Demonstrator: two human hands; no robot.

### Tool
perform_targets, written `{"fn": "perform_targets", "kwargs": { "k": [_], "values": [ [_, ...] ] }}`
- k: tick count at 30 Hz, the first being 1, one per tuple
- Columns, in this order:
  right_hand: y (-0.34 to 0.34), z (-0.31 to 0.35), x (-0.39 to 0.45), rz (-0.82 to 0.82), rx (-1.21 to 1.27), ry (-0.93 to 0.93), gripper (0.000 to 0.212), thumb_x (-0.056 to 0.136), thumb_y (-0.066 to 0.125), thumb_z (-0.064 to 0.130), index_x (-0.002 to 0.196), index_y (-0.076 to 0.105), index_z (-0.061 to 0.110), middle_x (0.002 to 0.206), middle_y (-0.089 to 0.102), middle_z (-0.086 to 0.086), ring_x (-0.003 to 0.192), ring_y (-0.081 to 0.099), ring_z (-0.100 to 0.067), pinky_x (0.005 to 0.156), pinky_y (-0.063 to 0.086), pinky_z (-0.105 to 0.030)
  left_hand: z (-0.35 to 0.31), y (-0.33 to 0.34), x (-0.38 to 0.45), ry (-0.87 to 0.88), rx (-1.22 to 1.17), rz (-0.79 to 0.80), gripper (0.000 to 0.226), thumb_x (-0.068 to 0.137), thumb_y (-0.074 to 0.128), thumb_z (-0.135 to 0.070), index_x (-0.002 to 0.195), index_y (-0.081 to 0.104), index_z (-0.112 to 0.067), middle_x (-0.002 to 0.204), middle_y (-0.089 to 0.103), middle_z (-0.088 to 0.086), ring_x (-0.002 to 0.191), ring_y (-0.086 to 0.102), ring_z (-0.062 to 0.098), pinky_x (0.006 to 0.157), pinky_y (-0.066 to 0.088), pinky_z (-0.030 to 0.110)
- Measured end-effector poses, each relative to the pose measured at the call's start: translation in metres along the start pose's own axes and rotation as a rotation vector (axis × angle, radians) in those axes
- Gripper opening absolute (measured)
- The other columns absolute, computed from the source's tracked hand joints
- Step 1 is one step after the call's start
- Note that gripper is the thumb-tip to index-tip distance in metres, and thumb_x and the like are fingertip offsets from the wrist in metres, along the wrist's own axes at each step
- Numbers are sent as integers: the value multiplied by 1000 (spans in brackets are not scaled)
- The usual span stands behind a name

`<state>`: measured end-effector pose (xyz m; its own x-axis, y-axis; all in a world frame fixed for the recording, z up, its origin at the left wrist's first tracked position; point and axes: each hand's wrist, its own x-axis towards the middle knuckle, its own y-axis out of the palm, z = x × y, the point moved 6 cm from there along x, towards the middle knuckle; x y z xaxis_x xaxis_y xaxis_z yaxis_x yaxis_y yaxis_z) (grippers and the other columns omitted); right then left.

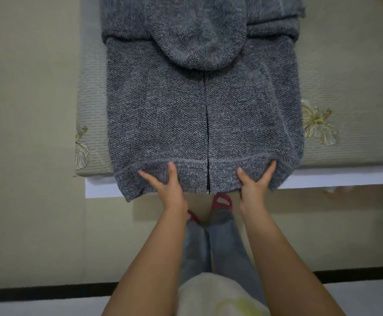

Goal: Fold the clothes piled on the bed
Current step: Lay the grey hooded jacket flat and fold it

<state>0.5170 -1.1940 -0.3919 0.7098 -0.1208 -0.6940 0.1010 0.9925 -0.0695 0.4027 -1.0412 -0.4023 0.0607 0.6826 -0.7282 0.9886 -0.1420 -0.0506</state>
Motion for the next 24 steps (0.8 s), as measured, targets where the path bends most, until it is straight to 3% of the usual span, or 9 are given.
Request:
{"fn": "perform_targets", "kwargs": {
  "k": [1, 3, 6, 10, 15, 24],
  "values": [
    [0, 1, 1, -28, 15, -11, 90, 84, 58, -5, 145, 6, 36, 154, 13, -3, 137, 27, -23, 109, 30, -48, -7, 0, 0, 67, 80, -22, 87, 87, 60, -27, 144, -5, -38, 155, 8, 0, 139, 21, 18, 112, 22, 37],
    [-2, 3, 6, -71, 83, 20, 91, 85, 57, -4, 145, 4, 38, 155, 10, -4, 138, 24, -23, 111, 27, -49, -18, -4, -3, 173, 271, -49, 90, 85, 64, -24, 147, -1, -30, 155, 11, 2, 140, 18, 15, 108, 20, 25],
    [-7, 11, 9, -103, 51, -21, 89, 84, 60, -2, 146, 8, 34, 154, 13, -6, 138, 24, -23, 111, 27, -45, -25, -23, 0, 236, 480, -129, 90, 82, 67, -23, 147, 6, -22, 151, 24, 11, 138, 25, 22, 107, 23, 25],
    [-14, 39, -6, -108, -355, -251, 76, 85, 62, 9, 146, 19, 24, 149, 29, -7, 136, 30, -20, 107, 26, -29, -45, -38, -5, 266, 673, -140, 83, 83, 66, -23, 147, 12, -13, 140, 37, 24, 131, 34, 32, 104, 26, 30],
    [-13, 82, -37, -90, -570, -401, 73, 89, 59, 15, 147, 15, 15, 148, 31, -11, 135, 31, -23, 109, 25, -34, -91, -37, -38, 398, 737, -81, 83, 83, 66, -23, 147, 12, -14, 123, 46, 26, 116, 42, 32, 95, 31, 31],
    [97, 245, -37, 13, -641, -658, 74, 93, 53, 17, 147, 5, 7, 150, 23, -15, 136, 26, -28, 107, 25, -34, -235, 48, -48, 577, 590, -5, 83, 86, 62, -27, 147, 7, -13, 140, 32, 24, 129, 32, 32, 99, 28, 32]
  ]
}}
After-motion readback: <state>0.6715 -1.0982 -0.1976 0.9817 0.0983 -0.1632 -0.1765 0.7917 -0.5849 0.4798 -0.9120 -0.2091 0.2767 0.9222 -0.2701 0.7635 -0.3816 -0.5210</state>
